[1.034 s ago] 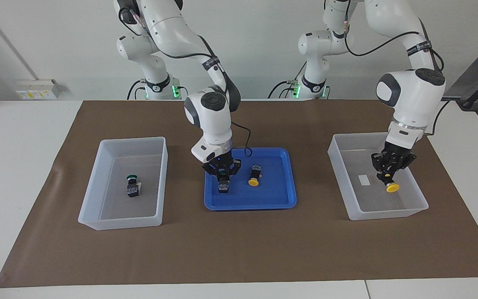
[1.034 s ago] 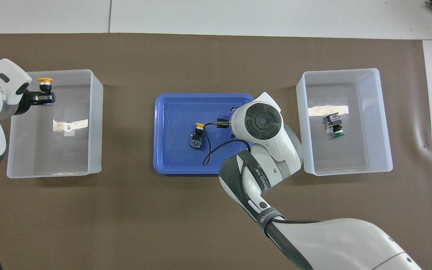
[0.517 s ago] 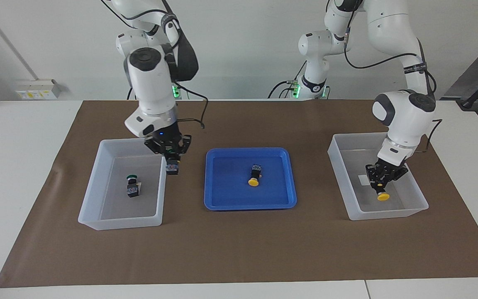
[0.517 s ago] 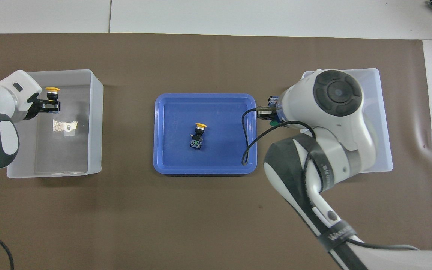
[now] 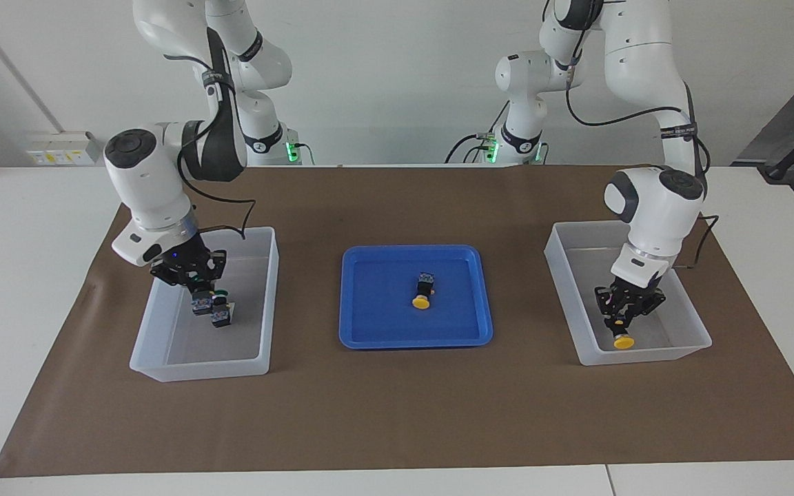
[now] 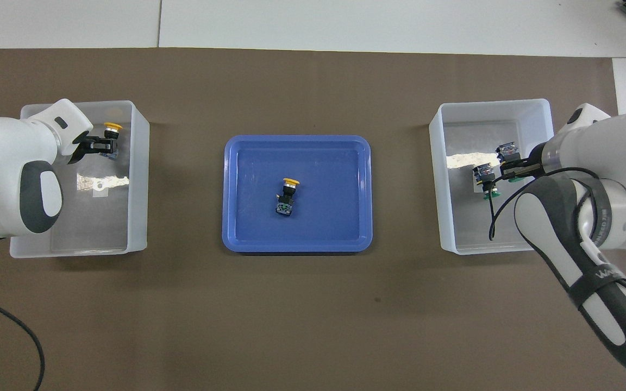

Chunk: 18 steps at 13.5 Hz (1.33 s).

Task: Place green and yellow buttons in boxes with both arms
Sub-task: 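Drop the green button in its box while the left gripper releases yellow, then grasp the last yellow button with the left gripper while the right gripper withdraws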

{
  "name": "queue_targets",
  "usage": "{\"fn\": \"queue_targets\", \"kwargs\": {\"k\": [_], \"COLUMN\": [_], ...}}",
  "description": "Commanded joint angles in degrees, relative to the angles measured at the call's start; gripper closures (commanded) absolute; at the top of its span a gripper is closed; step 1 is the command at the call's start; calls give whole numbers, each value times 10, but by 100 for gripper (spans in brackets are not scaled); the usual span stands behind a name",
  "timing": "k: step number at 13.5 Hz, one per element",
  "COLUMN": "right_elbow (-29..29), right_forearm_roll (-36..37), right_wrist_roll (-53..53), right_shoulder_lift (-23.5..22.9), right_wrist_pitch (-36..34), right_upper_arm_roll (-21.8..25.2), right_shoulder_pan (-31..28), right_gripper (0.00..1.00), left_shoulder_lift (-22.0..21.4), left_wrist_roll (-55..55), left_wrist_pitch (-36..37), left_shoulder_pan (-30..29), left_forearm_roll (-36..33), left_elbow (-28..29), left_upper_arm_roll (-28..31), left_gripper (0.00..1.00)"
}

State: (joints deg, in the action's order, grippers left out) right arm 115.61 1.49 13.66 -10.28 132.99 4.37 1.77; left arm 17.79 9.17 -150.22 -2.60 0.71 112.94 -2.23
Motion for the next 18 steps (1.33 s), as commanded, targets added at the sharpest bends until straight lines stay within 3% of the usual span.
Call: {"fn": "queue_targets", "kwargs": {"k": [1, 2, 3, 4, 8, 13, 18], "right_elbow": [10, 12, 10, 7, -28, -107, -249], "right_forearm_roll": [-10, -10, -10, -10, -10, 2, -3], "right_wrist_roll": [21, 16, 11, 1, -61, -257, -251], "right_shoulder_lift": [-3, -4, -4, -4, 33, 90, 98], "right_wrist_pitch": [20, 18, 17, 17, -37, -182, -373], "right_upper_arm_roll": [-9, -9, -9, -9, -14, -15, -7], "right_shoulder_pan": [-12, -12, -12, -11, 22, 68, 40], "right_gripper": [81, 54, 18, 0, 0, 0, 0], "left_shoulder_lift": [-31, -44, -61, -78, -93, -93, -53], "left_wrist_roll": [-1, -1, -2, -3, -82, -191, -298], "left_wrist_pitch": [17, 36, 54, 77, 161, 144, 55], "left_shoulder_pan": [5, 5, 5, 5, 54, 173, 299], "left_forearm_roll": [-9, -8, -8, -8, -9, -8, -8], "left_elbow": [-3, -5, -5, -6, -42, -21, 37], "left_upper_arm_roll": [6, 6, 6, 6, 1, 0, -1], "left_gripper": [0, 0, 0, 0, 0, 0, 0]}}
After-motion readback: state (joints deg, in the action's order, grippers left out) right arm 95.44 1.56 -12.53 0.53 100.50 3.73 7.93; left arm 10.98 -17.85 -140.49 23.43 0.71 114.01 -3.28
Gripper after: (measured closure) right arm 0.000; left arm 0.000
